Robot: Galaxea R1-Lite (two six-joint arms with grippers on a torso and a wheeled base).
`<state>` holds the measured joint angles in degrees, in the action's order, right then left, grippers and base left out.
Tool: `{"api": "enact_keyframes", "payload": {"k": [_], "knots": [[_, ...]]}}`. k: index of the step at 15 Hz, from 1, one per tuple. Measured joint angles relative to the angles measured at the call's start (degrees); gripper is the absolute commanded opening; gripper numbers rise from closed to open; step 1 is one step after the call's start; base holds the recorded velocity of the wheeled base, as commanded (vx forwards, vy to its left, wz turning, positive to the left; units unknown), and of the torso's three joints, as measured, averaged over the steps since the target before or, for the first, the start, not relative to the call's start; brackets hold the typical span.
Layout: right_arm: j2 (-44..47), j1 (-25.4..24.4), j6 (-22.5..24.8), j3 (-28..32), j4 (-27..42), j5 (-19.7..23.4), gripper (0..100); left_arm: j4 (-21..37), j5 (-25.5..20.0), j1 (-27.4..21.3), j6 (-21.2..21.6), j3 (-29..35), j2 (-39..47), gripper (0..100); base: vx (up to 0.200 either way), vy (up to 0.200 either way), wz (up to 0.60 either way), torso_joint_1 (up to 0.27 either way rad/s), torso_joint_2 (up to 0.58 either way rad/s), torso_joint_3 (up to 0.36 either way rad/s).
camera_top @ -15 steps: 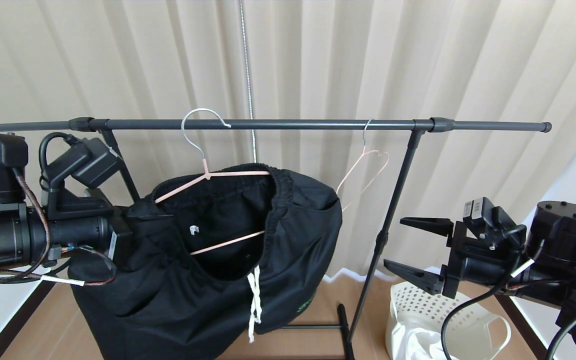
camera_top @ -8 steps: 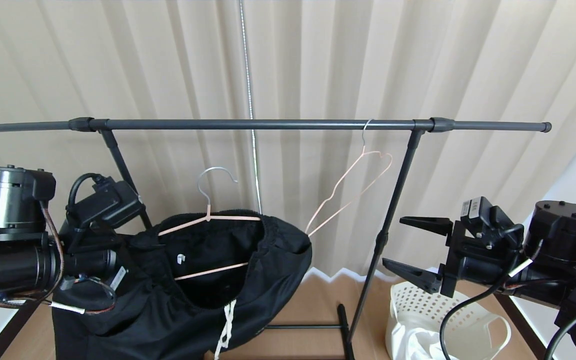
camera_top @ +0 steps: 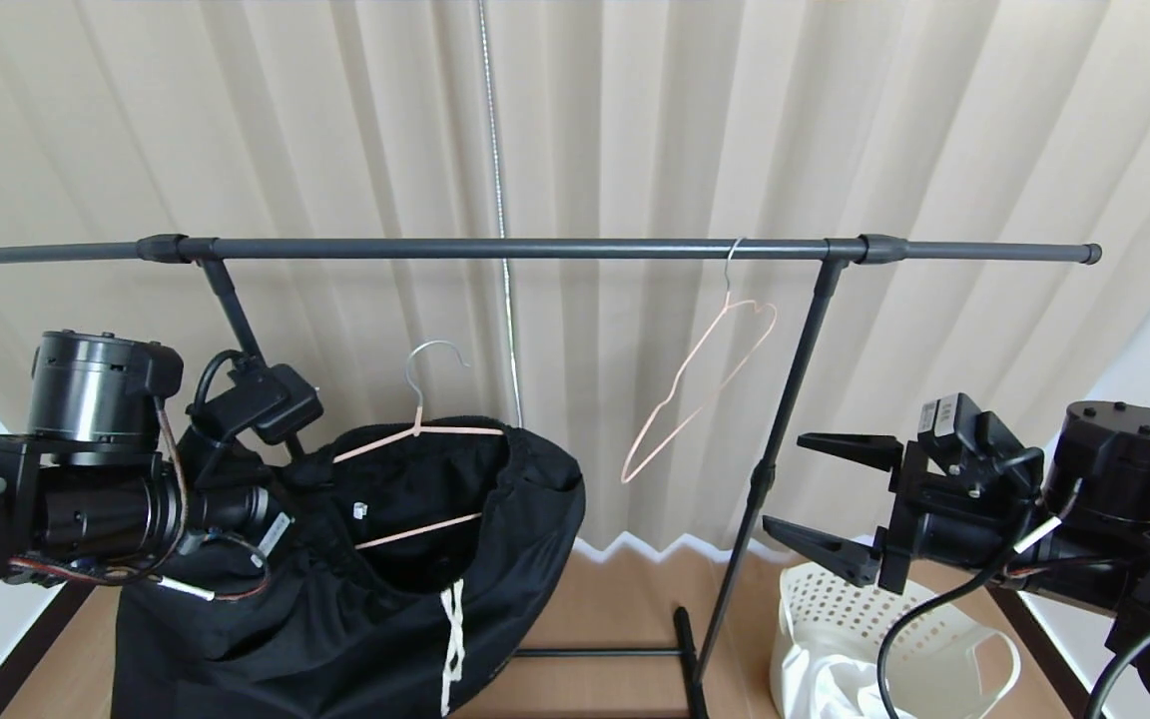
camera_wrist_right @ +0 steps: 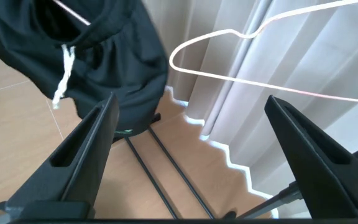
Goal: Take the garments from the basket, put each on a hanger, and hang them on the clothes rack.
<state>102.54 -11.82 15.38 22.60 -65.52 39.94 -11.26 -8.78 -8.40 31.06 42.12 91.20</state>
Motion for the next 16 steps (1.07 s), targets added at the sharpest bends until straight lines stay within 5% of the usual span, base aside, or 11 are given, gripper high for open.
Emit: {"api": "enact_keyframes", "payload": {"k": [3, 16], "knots": [[0.0, 0.0, 0.0, 0.0, 0.0, 0.0, 100, -0.4, 3.3, -3.2, -9.3, 7.9, 4.1, 0, 0.000, 0.000, 0.00, 0.000, 0.00, 0.000], [0.0, 0.0, 0.0, 0.1, 0.0, -0.6, 100, 0.1, 8.6, -9.1, -24.6, 35.8, 23.6, 0, 0.000, 0.000, 0.00, 0.000, 0.00, 0.000]]}}
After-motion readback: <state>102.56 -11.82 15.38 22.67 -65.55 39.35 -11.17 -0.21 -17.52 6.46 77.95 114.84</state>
